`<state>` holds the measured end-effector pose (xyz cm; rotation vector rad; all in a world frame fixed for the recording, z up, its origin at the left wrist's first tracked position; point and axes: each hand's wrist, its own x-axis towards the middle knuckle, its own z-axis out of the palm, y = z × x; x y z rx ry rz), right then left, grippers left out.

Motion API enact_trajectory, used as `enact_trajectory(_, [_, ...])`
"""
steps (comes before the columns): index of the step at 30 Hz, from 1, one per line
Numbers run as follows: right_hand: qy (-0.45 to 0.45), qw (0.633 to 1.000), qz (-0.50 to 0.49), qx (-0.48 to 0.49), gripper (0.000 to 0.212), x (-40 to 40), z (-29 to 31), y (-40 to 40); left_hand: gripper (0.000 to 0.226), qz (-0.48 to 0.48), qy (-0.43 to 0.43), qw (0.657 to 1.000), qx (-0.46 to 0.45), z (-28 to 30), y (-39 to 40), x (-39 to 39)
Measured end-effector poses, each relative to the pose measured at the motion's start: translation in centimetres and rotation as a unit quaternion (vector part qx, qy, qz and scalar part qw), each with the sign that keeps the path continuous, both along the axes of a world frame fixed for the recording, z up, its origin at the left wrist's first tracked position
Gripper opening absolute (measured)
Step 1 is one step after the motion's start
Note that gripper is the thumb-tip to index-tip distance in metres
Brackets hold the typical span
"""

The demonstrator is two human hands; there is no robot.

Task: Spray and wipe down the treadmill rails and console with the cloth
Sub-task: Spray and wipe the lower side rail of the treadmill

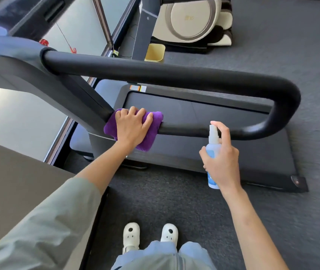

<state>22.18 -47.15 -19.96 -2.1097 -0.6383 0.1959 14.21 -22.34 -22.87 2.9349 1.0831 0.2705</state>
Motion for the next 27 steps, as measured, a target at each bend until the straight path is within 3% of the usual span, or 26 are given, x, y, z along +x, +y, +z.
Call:
enact_trajectory(3, [0.013, 1.0, -0.008, 0.006, 0.068, -0.4, -0.3, -0.2, 0.045, 0.041, 0.0, 0.999, -0.031, 0.2, -2.5, 2.8])
enact_trajectory(9, [-0.001, 1.0, -0.025, -0.008, 0.067, -0.2, 0.0, -1.2, 0.047, -0.055, -0.03, 0.992, -0.111, 1.5, -9.8, 9.4])
enact_trajectory(13, [-0.015, 0.999, -0.043, -0.004, 0.067, 0.1, 0.6, -1.4, 0.047, -0.086, -0.052, 0.993, -0.066, 1.3, -8.2, 6.3])
enact_trajectory(20, [-0.007, 0.999, -0.051, 0.005, 0.065, -1.0, 0.0, -0.9, 0.046, -0.012, -0.037, 0.998, -0.045, -0.2, 1.7, 0.2])
enact_trajectory(24, [0.003, 0.998, -0.069, 0.006, 0.064, -1.8, -1.0, -1.4, 0.045, 0.02, -0.035, 0.999, -0.035, -0.1, -1.5, 2.6])
enact_trajectory(27, [0.013, 0.997, -0.081, 0.001, 0.064, -2.2, -1.1, -1.9, 0.045, -0.01, -0.046, 0.998, -0.038, 0.4, -5.8, 5.3])
